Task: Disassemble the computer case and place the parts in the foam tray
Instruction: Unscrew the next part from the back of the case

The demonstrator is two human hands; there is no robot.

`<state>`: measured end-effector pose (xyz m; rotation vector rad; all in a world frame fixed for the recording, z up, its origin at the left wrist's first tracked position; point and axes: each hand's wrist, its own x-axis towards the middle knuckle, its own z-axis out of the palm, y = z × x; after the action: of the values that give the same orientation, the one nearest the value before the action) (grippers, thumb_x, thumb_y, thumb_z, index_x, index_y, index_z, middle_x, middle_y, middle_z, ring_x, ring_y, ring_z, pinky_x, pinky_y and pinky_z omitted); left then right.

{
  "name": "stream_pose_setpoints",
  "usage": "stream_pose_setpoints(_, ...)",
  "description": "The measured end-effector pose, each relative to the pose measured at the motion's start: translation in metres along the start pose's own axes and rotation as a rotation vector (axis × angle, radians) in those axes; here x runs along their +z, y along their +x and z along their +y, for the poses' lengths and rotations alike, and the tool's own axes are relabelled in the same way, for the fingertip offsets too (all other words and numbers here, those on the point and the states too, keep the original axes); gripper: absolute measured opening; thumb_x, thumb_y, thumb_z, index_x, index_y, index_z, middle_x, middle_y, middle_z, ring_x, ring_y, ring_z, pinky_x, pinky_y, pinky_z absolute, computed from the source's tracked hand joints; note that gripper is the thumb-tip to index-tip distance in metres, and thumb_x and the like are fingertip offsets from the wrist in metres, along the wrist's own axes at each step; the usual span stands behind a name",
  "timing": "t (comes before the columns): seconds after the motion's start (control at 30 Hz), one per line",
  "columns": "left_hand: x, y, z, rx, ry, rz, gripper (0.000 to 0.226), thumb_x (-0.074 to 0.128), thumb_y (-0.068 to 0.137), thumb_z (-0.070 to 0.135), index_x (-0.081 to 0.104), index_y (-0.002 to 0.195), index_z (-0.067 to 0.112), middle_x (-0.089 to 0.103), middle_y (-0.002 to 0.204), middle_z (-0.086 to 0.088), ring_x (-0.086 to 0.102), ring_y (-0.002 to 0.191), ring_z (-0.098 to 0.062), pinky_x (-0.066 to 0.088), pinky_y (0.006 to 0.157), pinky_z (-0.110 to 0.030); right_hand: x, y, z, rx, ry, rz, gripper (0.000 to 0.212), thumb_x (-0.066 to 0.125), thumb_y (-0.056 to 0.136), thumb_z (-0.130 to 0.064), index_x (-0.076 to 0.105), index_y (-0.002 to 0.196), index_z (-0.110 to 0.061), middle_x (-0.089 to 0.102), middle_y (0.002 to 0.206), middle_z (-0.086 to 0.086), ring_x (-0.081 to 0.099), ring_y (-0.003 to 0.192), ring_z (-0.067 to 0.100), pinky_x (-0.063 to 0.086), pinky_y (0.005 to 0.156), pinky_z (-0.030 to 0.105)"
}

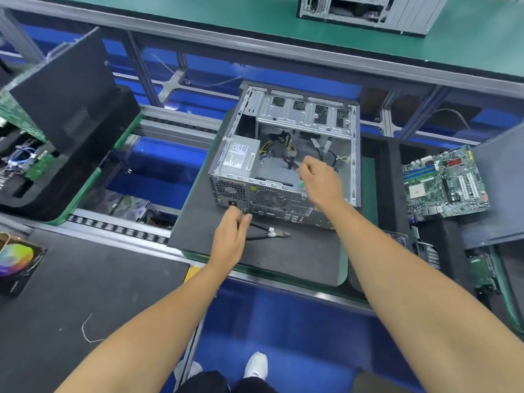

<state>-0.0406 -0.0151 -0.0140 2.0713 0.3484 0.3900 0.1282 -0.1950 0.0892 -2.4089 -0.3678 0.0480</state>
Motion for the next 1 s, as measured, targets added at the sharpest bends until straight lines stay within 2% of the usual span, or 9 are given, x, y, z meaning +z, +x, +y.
stream_pose_setpoints(0.1, 0.002, -0.003, -0.011, 0.003, 0.106, -0.136, 0.030, 0.040, 0.100, 0.062, 0.035, 0.085, 0.036, 0.053, 0.075, 0.013, 0.050, 0.067, -0.008, 0.041, 0.062, -0.037, 0.004, 0.005, 0.003, -0.112, -0.213, -0.178, 0.026, 0.039, 0.095, -0.039, 0.050, 0.082, -0.020, 0.064, 0.075, 0.000, 0.055, 0.069, 0.024, 0.029, 0.055, 0.030)
stream_pose_setpoints(0.2, 0.003, 0.010, -0.011, 0.156, 0.442, -0.267, 0.034, 0.046, 0.095, 0.068, 0.038, 0.091, 0.036, 0.059, 0.071, 0.010, 0.058, 0.062, -0.021, 0.044, 0.055, -0.036, 0.001, 0.012, 0.004, -0.248, -0.372, -0.362, 0.029, 0.036, 0.099, -0.044, 0.049, 0.079, -0.026, 0.057, 0.072, -0.004, 0.054, 0.071, 0.020, 0.028, 0.055, 0.030)
stream_pose_setpoints(0.27, -0.001, 0.021, -0.014, 0.183, 0.672, -0.399, 0.043, 0.060, 0.089, 0.069, 0.042, 0.116, 0.041, 0.071, 0.087, 0.007, 0.069, 0.076, -0.028, 0.054, 0.061, -0.037, -0.001, 0.016, 0.009, -0.330, -0.418, -0.449, 0.031, 0.035, 0.099, -0.045, 0.044, 0.077, -0.025, 0.059, 0.073, -0.003, 0.056, 0.071, 0.022, 0.035, 0.057, 0.031)
stream_pose_setpoints(0.3, -0.004, 0.027, -0.017, 0.167, 0.762, -0.472, 0.060, 0.065, 0.085, 0.070, 0.037, 0.131, 0.042, 0.073, 0.095, 0.004, 0.072, 0.083, -0.031, 0.055, 0.065, -0.038, -0.002, 0.019, 0.011, -0.356, -0.430, -0.474, 0.031, 0.036, 0.097, -0.048, 0.042, 0.078, -0.024, 0.060, 0.072, -0.002, 0.055, 0.069, 0.022, 0.037, 0.058, 0.032)
stream_pose_setpoints(0.37, -0.010, 0.035, -0.024, 0.123, 0.860, -0.565, 0.079, 0.065, 0.079, 0.077, 0.032, 0.142, 0.042, 0.074, 0.108, -0.001, 0.072, 0.095, -0.032, 0.053, 0.070, -0.039, -0.001, 0.021, 0.013, -0.375, -0.442, -0.493, 0.032, 0.039, 0.090, -0.054, 0.040, 0.080, -0.023, 0.054, 0.066, -0.001, 0.049, 0.061, 0.021, 0.036, 0.057, 0.034)
stream_pose_setpoints(0.5, -0.020, 0.049, -0.031, 0.136, 0.940, -0.619, 0.069, 0.060, 0.083, 0.078, 0.044, 0.136, 0.036, 0.073, 0.111, -0.003, 0.070, 0.097, -0.030, 0.054, 0.075, -0.040, 0.003, 0.023, 0.016, -0.378, -0.457, -0.499, 0.029, 0.038, 0.082, -0.058, 0.037, 0.078, -0.029, 0.051, 0.066, -0.001, 0.046, 0.060, 0.019, 0.032, 0.053, 0.033)
stream_pose_setpoints(0.7, -0.065, 0.045, -0.047, 0.162, 1.161, -0.606, 0.075, 0.046, 0.084, 0.084, 0.039, 0.119, 0.019, 0.058, 0.074, 0.002, 0.058, 0.063, -0.028, 0.042, 0.053, -0.035, 0.003, 0.023, 0.018, -0.406, -0.447, -0.507, 0.023, 0.046, 0.083, -0.055, 0.036, 0.076, -0.035, 0.047, 0.064, -0.005, 0.041, 0.058, 0.011, 0.025, 0.053, 0.031)
stream_pose_setpoints(0.83, -0.091, 0.035, -0.055, 0.223, 1.180, -0.667, 0.070, 0.045, 0.085, 0.082, 0.037, 0.105, 0.016, 0.054, 0.069, 0.003, 0.063, 0.064, -0.028, 0.048, 0.054, -0.037, 0.001, 0.021, 0.014, -0.403, -0.446, -0.494, 0.024, 0.048, 0.084, -0.048, 0.033, 0.073, -0.033, 0.044, 0.062, -0.004, 0.039, 0.055, 0.012, 0.026, 0.052, 0.032)
stream_pose_setpoints(1.0, -0.127, 0.012, -0.075, -0.163, 0.937, -0.459, 0.069, 0.050, 0.075, 0.087, 0.038, 0.090, 0.020, 0.058, 0.076, 0.004, 0.061, 0.069, -0.023, 0.047, 0.060, -0.037, -0.002, 0.019, 0.010, -0.413, -0.460, -0.518, 0.023, 0.046, 0.086, -0.045, 0.032, 0.073, -0.032, 0.045, 0.064, -0.002, 0.040, 0.056, 0.014, 0.028, 0.052, 0.032)
